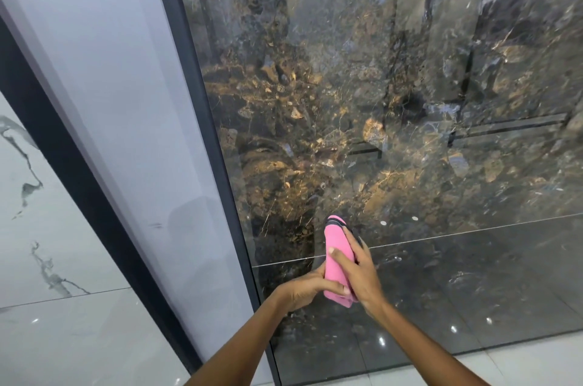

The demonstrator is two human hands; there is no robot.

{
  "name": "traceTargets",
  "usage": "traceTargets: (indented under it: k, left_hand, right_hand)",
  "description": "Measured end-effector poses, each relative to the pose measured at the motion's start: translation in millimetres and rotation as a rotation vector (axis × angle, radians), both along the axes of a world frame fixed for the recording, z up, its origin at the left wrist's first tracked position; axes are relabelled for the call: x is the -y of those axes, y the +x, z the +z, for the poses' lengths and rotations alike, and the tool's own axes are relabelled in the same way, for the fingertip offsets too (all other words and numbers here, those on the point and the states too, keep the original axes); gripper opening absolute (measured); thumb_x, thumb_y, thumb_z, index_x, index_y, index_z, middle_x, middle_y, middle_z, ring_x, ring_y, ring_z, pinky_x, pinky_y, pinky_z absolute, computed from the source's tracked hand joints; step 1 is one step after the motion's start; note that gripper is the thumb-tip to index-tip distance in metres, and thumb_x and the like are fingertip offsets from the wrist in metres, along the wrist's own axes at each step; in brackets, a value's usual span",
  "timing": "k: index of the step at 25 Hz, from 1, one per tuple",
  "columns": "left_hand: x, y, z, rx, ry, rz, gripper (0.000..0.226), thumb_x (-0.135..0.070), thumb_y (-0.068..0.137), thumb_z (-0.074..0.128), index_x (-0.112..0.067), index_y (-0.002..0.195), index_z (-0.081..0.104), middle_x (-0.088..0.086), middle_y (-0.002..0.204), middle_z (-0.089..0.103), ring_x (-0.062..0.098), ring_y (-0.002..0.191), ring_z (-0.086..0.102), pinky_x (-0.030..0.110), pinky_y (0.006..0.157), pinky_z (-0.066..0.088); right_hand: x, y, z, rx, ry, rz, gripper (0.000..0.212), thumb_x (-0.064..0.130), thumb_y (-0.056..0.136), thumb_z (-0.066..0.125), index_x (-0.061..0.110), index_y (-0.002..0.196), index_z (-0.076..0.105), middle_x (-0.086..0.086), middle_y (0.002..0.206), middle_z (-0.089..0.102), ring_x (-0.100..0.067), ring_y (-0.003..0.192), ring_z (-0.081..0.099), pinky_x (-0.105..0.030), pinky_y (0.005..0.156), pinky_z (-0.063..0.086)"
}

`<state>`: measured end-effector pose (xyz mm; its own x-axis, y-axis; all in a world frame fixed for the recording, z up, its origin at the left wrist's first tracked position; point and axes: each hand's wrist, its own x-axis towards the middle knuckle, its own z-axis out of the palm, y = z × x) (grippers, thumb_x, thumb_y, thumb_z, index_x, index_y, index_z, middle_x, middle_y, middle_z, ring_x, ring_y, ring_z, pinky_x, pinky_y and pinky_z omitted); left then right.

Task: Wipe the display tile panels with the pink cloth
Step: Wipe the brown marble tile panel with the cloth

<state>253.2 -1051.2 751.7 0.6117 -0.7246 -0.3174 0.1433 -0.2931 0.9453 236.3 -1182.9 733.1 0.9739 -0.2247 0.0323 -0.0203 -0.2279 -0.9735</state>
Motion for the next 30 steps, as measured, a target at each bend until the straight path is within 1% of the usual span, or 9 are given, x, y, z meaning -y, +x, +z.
traceTargets:
  k: [2,4,8,11,14,18,25,27,30]
  left_hand:
    - [-9,0,4,0.101,0.099,-0.026,0.106,-0.052,0.069,0.075,-0.019,0.151,0.018,0.0,0.144,0.044,0.01,0.13,0.047,0.027,0.111,0.036]
    - [-19,3,10,0.222,0.161,-0.012,0.091,-0.061,0.081,0.06,-0.026,0.152,0.015,-0.007,0.154,0.024,0.011,0.143,0.024,0.034,0.119,0.018]
    - [-45,17,30,0.779,0.156,0.808,0.057,-0.036,0.102,0.045,-0.022,0.153,0.024,0.0,0.16,0.026,0.014,0.147,0.023,0.037,0.121,0.019]
    - [-61,45,91,1.057,0.095,0.965,0.051,-0.025,0.103,0.046,-0.018,0.151,0.031,-0.002,0.159,0.029,0.013,0.147,0.023,0.039,0.121,0.021]
    - [-76,88,194,1.313,0.038,1.039,0.05,-0.023,0.102,0.048,-0.02,0.15,0.033,-0.003,0.161,0.024,0.014,0.149,0.017,0.036,0.122,0.017]
    - [-100,133,347,1.715,0.105,1.02,0.051,-0.024,0.101,0.047,-0.016,0.15,0.034,0.001,0.161,0.022,0.018,0.15,0.013,0.034,0.121,0.013]
    - [-154,190,530,2.379,0.66,0.735,0.053,-0.037,0.101,0.031,-0.013,0.147,0.042,0.009,0.157,0.032,0.03,0.147,0.026,0.05,0.117,0.024]
    - [-164,203,541,2.51,0.746,0.665,0.053,-0.038,0.103,0.027,-0.015,0.149,0.038,0.008,0.158,0.031,0.028,0.147,0.025,0.046,0.118,0.018]
    - [-170,213,541,2.611,0.692,0.656,0.052,-0.036,0.103,0.026,-0.015,0.15,0.037,0.009,0.158,0.03,0.027,0.147,0.023,0.042,0.118,0.012]
  right_hand:
    - [1,5,4,-0.057,-0.097,0.019,0.068,0.034,0.084,0.07,0.036,0.145,0.04,-0.003,0.148,0.029,-0.024,0.128,0.043,-0.042,0.103,0.044]
    - [3,6,15,-0.043,-0.165,-0.028,0.068,0.029,0.083,0.07,0.031,0.145,0.041,-0.006,0.139,0.035,-0.023,0.121,0.047,-0.034,0.097,0.044]
    - [15,9,47,0.193,-0.249,-0.177,0.07,0.022,0.085,0.069,0.025,0.147,0.036,-0.001,0.15,0.021,-0.022,0.126,0.042,-0.036,0.1,0.042]
    - [21,29,101,0.443,-0.366,-0.179,0.076,0.021,0.083,0.072,0.027,0.149,0.033,0.001,0.158,0.009,-0.021,0.135,0.033,-0.03,0.1,0.035]
    - [20,63,179,0.679,-0.49,-0.187,0.079,0.022,0.08,0.075,0.028,0.148,0.035,-0.004,0.159,0.008,-0.025,0.133,0.037,-0.032,0.101,0.037]
    - [16,107,302,0.979,-0.622,-0.265,0.077,0.029,0.078,0.073,0.025,0.147,0.039,-0.015,0.157,0.014,-0.039,0.129,0.045,-0.044,0.093,0.048]
    - [12,166,489,1.443,-1.175,-0.424,0.074,0.048,0.075,0.053,0.014,0.14,0.046,-0.032,0.147,0.028,-0.05,0.122,0.044,-0.054,0.098,0.044]
    - [22,180,532,1.385,-1.323,-0.498,0.077,0.054,0.074,0.046,0.018,0.142,0.044,-0.03,0.151,0.026,-0.05,0.129,0.037,-0.058,0.101,0.041]
    - [5,192,552,1.232,-1.231,-0.58,0.083,0.067,0.081,0.034,0.022,0.151,0.03,-0.021,0.159,0.011,-0.043,0.145,0.011,-0.061,0.111,0.023]
